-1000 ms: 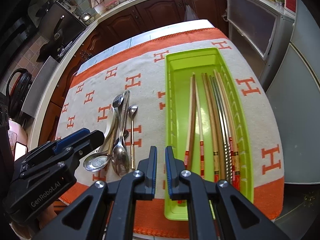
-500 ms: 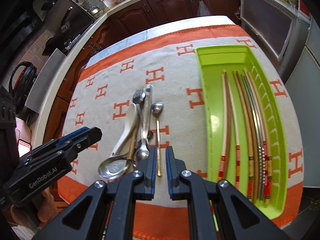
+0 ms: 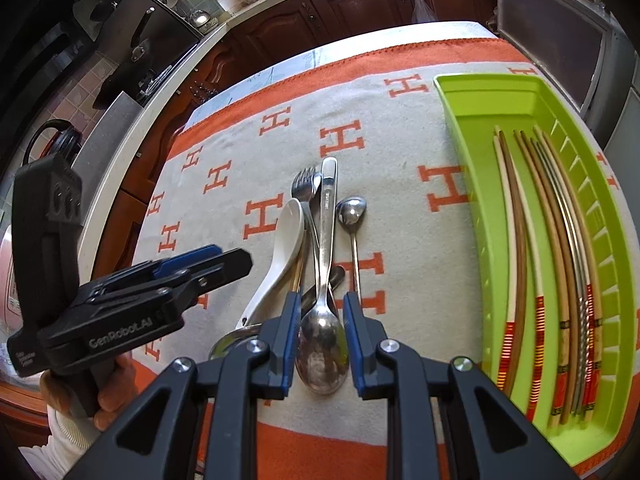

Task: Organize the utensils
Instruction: 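Grasp the white ceramic spoon with the left tool while the right tool grasps the metal knife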

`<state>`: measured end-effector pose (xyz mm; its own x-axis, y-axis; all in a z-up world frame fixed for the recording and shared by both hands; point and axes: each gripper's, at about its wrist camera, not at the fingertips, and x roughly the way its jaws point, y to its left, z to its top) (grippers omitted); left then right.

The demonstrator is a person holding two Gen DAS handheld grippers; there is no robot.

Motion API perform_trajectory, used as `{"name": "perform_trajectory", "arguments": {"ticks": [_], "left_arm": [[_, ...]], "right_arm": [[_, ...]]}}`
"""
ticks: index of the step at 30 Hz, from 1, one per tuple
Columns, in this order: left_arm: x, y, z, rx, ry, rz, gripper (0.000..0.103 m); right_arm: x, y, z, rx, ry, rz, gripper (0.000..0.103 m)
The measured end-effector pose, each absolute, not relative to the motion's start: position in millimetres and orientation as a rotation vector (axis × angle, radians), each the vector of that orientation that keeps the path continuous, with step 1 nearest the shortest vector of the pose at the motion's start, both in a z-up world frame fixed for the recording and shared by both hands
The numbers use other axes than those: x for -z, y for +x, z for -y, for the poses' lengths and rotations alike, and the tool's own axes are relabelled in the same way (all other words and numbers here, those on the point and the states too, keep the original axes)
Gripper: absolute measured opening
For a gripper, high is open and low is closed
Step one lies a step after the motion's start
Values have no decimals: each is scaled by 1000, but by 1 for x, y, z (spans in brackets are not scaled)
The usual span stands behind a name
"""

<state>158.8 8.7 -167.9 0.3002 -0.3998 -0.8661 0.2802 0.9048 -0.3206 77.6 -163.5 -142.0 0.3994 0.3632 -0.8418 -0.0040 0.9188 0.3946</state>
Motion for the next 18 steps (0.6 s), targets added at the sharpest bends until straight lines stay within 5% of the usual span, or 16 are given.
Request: {"name": "perform_trajectory", "arguments": {"ticks": [18], "left_arm": [[199,178,28,520,34,-1081,42]], "right_arm": [[161,85,167,-215,371,-1168,22]]}}
